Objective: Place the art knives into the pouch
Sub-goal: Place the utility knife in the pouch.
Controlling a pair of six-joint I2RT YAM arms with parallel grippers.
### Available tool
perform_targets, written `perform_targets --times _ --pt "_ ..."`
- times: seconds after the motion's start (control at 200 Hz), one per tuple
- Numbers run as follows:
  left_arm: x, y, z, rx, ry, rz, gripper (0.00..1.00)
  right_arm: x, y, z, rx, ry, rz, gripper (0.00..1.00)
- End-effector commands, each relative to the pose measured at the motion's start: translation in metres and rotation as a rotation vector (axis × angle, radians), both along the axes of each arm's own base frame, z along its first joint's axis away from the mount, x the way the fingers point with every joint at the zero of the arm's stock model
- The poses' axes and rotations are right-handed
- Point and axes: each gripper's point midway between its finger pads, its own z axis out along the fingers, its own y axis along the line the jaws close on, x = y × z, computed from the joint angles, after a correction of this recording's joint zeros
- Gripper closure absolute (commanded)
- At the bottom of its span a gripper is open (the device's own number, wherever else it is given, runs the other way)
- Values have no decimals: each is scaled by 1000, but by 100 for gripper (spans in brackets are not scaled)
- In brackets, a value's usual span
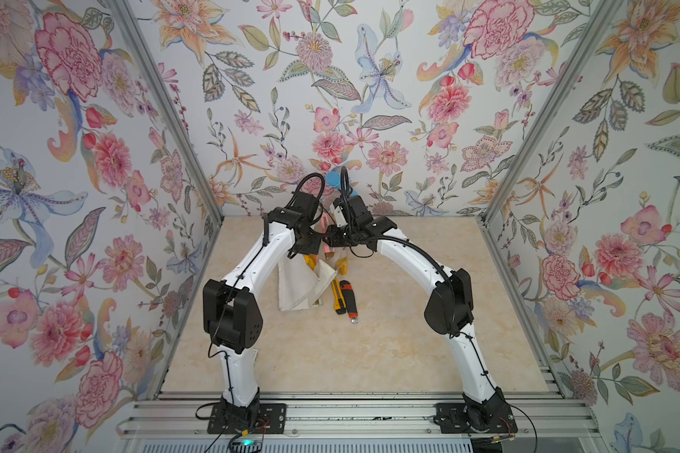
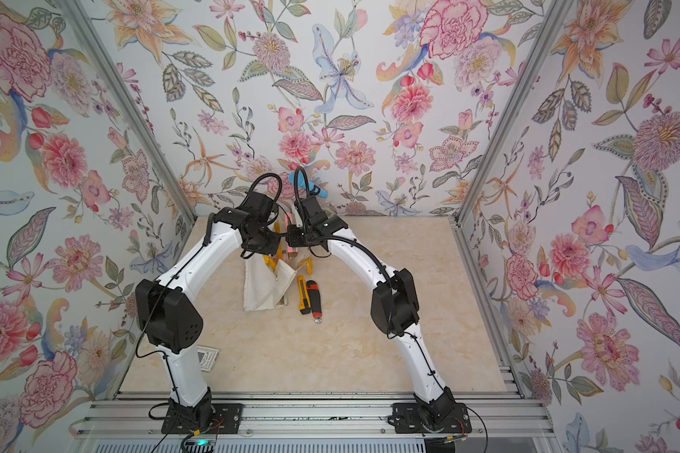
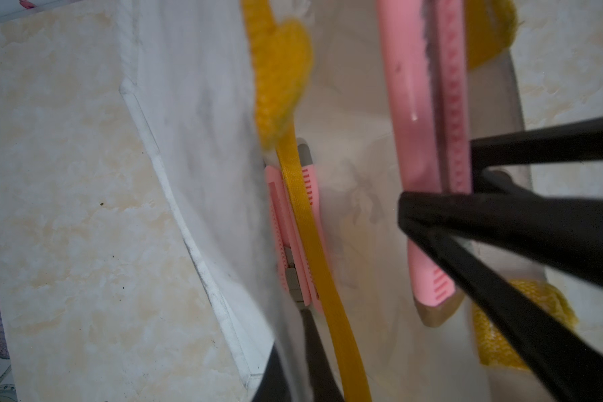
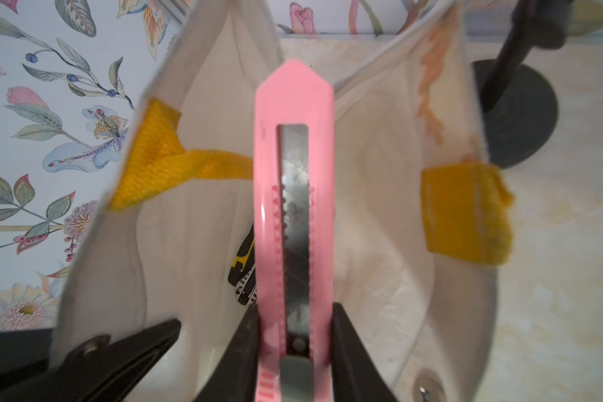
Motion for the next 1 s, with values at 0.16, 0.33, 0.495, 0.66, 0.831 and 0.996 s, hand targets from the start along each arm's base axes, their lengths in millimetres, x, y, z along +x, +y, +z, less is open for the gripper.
perform_targets --times 0.16,0.33,0.495,0.66,0.831,0.996 --pt "5 -7 24 -46 -86 8 100 -11 13 -22 15 74 43 70" --pt "7 -9 24 -48 -90 10 100 -11 13 -34 7 96 50 70" --pt "6 -9 25 -48 -94 17 100 -14 16 -51 4 135 63 70" --pt "4 -8 25 -43 -93 24 100 -15 18 -60 5 154 69 70" --pt "3 -7 25 -39 -91 26 100 -15 20 -62 13 165 74 70" --pt "3 -8 24 -39 -87 26 100 -17 20 -64 13 174 76 69"
